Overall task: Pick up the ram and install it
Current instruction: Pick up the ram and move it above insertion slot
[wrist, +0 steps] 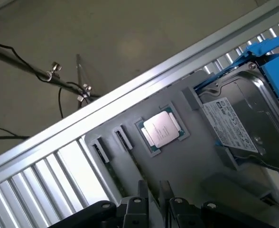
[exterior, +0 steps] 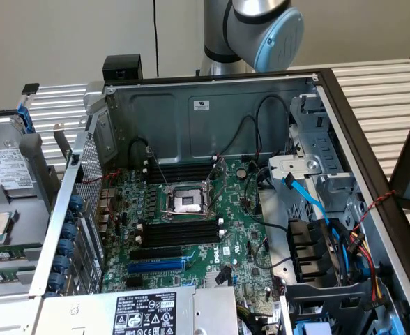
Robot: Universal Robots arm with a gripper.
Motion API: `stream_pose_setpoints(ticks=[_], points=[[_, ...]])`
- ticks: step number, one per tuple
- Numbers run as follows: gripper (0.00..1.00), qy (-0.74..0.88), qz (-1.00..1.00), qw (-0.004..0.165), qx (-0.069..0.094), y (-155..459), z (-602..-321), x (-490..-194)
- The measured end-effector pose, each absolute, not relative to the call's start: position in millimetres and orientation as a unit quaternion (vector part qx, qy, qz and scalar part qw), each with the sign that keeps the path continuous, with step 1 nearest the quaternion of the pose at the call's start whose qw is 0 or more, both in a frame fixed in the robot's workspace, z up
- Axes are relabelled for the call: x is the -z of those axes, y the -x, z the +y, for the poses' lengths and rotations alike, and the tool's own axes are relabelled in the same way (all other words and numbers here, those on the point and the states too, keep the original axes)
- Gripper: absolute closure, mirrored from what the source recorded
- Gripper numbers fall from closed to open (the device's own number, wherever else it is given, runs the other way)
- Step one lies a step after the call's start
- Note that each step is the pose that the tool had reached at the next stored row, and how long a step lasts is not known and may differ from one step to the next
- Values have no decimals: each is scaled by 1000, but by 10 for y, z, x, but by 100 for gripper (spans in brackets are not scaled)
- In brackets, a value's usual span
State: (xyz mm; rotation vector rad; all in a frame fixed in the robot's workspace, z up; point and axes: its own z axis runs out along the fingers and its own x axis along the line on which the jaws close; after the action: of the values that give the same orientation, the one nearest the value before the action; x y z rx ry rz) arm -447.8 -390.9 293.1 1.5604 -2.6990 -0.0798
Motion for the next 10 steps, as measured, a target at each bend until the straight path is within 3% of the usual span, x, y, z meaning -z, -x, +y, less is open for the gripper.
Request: stream_pose_setpoints(ticks=[5,6,10], points=[[74,-535,-844,13,24,4479,-3909,-2892],[67,-538,-842,14,23,4480,-3909,-2887],[67,-552,-833,17,19,4481,-3909,-2871]])
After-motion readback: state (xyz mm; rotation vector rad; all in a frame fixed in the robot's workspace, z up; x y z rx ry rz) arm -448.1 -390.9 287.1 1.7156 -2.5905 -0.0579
